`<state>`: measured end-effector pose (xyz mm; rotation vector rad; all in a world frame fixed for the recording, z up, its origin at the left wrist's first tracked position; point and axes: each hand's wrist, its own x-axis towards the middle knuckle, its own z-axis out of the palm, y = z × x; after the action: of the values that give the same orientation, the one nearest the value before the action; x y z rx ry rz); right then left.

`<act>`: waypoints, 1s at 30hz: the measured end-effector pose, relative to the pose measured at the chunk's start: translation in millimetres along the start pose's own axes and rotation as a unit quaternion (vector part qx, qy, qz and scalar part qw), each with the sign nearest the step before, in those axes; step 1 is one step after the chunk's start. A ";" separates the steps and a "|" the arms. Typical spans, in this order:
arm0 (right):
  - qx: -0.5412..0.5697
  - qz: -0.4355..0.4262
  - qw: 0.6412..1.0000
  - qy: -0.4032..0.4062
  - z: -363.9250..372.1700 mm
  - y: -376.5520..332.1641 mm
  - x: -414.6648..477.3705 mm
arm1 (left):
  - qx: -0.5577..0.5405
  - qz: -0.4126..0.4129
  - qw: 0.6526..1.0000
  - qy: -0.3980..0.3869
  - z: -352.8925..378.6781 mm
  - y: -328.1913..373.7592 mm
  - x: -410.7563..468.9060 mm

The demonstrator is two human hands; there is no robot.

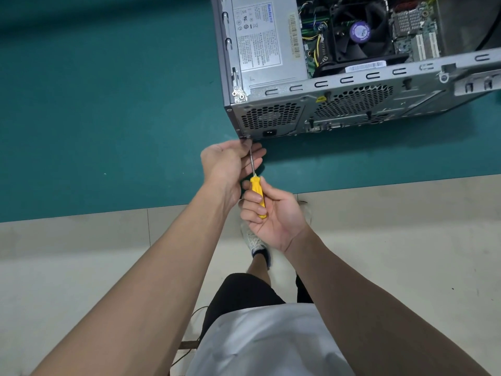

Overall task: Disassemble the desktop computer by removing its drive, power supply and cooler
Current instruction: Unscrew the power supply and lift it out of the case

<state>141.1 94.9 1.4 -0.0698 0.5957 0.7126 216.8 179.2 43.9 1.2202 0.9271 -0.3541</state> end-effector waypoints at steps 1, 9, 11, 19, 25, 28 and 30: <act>0.002 0.000 1.000 -0.003 -0.3 0.3 0.6 | 0.004 0.001 1.000 0.003 0.1 0.3 0.1; -0.046 -0.020 0.999 0.016 -1.8 -4.5 2.1 | 0.020 0.004 1.000 0.003 -0.4 1.8 -1.6; -0.080 -0.037 0.996 0.032 -1.5 -5.0 1.0 | 0.024 0.007 1.000 0.004 -0.1 1.1 -1.7; -0.195 -0.149 0.960 0.131 10.6 7.5 4.6 | 0.030 0.011 0.999 0.008 1.6 1.2 -4.6; -0.405 -0.234 0.846 0.256 25.5 17.8 16.1 | 0.060 0.029 0.998 0.019 1.8 6.2 -0.5; -0.652 -0.297 0.626 0.308 24.4 23.2 15.1 | 0.069 0.029 0.997 0.018 2.9 5.9 2.0; -0.684 -0.335 0.558 0.328 26.0 31.1 15.1 | 0.074 0.028 0.997 0.024 3.2 5.9 2.7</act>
<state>143.2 134.3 19.3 -2.0333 0.5022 0.1884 223.8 178.9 45.7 1.3920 0.9194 -0.3544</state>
